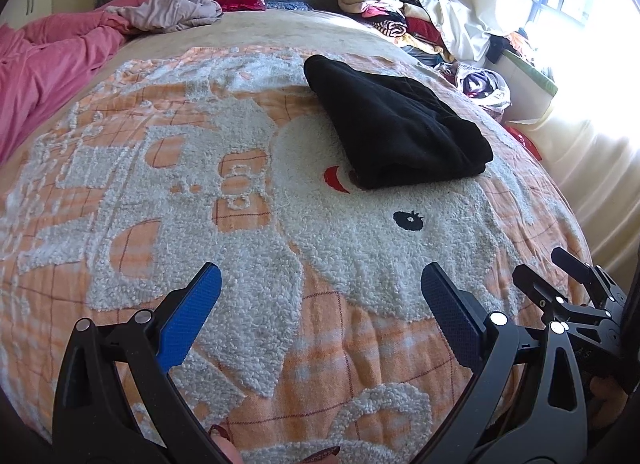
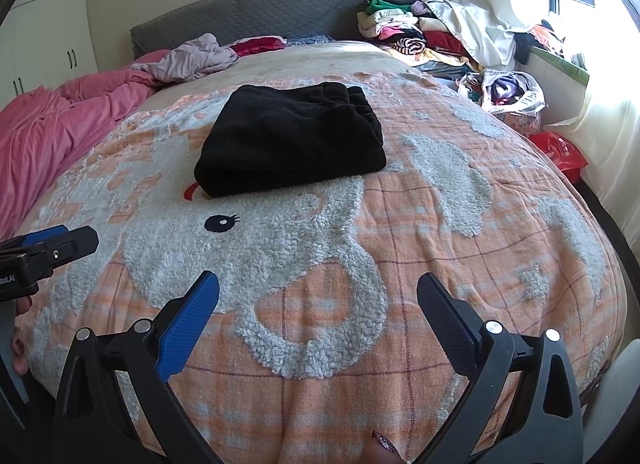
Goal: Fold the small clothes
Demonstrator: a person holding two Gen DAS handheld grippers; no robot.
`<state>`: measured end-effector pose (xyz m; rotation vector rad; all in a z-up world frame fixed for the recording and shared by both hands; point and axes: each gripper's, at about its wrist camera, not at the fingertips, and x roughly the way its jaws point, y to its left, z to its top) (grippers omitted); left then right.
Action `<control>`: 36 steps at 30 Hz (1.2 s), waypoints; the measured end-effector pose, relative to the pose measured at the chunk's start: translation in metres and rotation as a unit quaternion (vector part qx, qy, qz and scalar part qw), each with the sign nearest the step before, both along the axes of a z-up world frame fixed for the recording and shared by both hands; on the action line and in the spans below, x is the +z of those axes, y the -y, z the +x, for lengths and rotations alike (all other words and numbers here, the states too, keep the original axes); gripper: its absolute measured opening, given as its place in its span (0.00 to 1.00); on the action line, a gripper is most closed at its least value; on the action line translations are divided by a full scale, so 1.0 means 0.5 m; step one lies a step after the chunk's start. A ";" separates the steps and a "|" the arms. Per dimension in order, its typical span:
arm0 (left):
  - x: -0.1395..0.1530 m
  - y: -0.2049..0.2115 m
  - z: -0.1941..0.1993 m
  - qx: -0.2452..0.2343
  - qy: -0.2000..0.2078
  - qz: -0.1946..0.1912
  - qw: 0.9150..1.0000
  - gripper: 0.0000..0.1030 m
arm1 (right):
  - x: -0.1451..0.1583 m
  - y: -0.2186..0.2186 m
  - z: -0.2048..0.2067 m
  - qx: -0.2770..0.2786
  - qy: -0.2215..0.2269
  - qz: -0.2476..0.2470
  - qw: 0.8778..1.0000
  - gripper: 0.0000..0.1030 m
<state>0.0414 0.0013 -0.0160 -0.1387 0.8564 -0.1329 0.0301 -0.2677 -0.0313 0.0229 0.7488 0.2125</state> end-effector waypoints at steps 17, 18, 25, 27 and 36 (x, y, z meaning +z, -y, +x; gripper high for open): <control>-0.005 -0.008 0.000 0.012 -0.003 0.002 1.000 0.91 | -0.006 -0.001 0.002 0.000 -0.002 -0.005 1.000 0.96; -0.004 -0.009 0.000 0.013 -0.001 0.001 1.000 0.91 | -0.007 -0.002 0.002 0.001 -0.002 -0.005 1.000 0.96; -0.004 -0.009 0.002 0.016 -0.005 0.004 1.000 0.91 | -0.008 -0.006 0.002 0.001 -0.002 -0.006 1.000 0.96; -0.004 -0.009 0.001 0.015 -0.005 0.005 1.000 0.91 | -0.008 -0.005 0.002 0.001 -0.002 -0.007 1.000 0.96; -0.002 -0.009 -0.001 0.017 -0.003 0.007 1.000 0.91 | -0.009 -0.007 0.002 0.001 -0.003 -0.007 1.000 0.96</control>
